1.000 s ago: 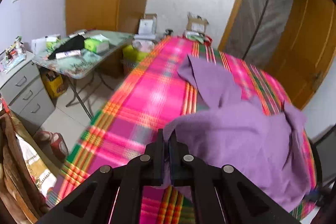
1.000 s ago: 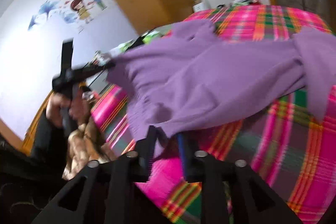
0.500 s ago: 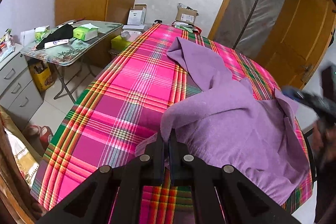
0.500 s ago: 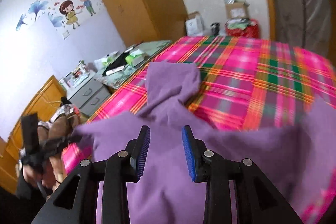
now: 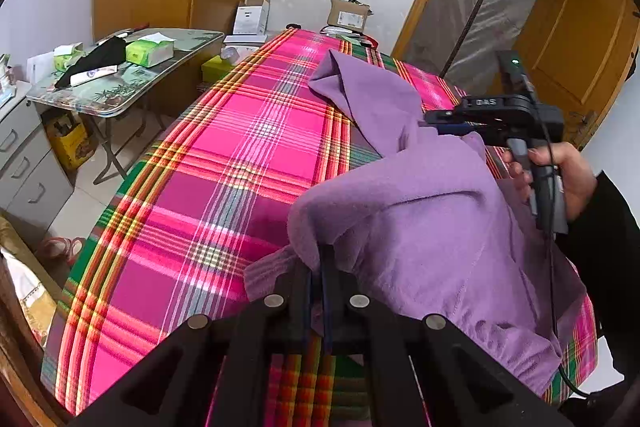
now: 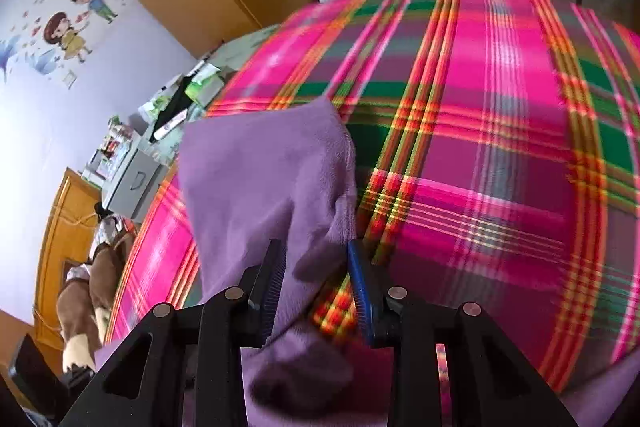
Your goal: Fold clothes
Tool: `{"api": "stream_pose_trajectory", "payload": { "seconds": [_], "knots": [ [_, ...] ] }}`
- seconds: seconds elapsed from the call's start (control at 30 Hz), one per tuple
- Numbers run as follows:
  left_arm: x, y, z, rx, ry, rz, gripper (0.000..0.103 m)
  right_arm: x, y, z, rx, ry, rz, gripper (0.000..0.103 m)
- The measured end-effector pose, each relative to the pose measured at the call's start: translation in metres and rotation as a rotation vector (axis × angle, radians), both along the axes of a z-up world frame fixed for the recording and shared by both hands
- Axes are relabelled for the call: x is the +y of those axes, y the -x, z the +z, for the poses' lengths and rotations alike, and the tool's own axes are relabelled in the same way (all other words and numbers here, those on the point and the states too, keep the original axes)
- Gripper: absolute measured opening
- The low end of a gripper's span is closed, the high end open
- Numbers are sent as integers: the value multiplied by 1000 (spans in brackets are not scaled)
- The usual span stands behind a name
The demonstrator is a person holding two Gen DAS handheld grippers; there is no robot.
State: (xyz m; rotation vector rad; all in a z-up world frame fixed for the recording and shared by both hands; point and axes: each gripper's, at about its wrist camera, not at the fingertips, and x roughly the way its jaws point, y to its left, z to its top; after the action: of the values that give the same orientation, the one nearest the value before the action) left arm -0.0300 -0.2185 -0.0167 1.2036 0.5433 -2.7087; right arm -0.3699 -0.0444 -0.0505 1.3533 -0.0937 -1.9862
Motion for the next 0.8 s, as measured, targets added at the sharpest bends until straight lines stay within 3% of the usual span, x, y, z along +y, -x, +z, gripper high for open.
{"api": "stream_pose_trajectory", "payload": {
  "seconds": [0.07,0.1,0.13,0.43,0.57,0.73,0.8],
  "knots": [
    [0,3,-1,-2,-2,-5,3,-6,0,-3,11,-11,23,28],
    [-1,4,-1,-2,-3,-7,3,-9,0,-2,26,-16,36,10],
    [-1,6,-1,-2,-3,-8,3,-9,-1,-1,32,-13,41,6],
    [-4,10,-1,-5,-5,-10,4,21,2,37,173,45,-35,5],
    [-3,14,1,-4,-1,-10,5,70,12,65,259,41,-182,5],
    [-1,21,4,-4,17,-7,5,167,12,103,393,-7,-487,5],
    [0,26,4,0,18,-14,5,200,12,111,408,-41,-586,5]
  ]
}}
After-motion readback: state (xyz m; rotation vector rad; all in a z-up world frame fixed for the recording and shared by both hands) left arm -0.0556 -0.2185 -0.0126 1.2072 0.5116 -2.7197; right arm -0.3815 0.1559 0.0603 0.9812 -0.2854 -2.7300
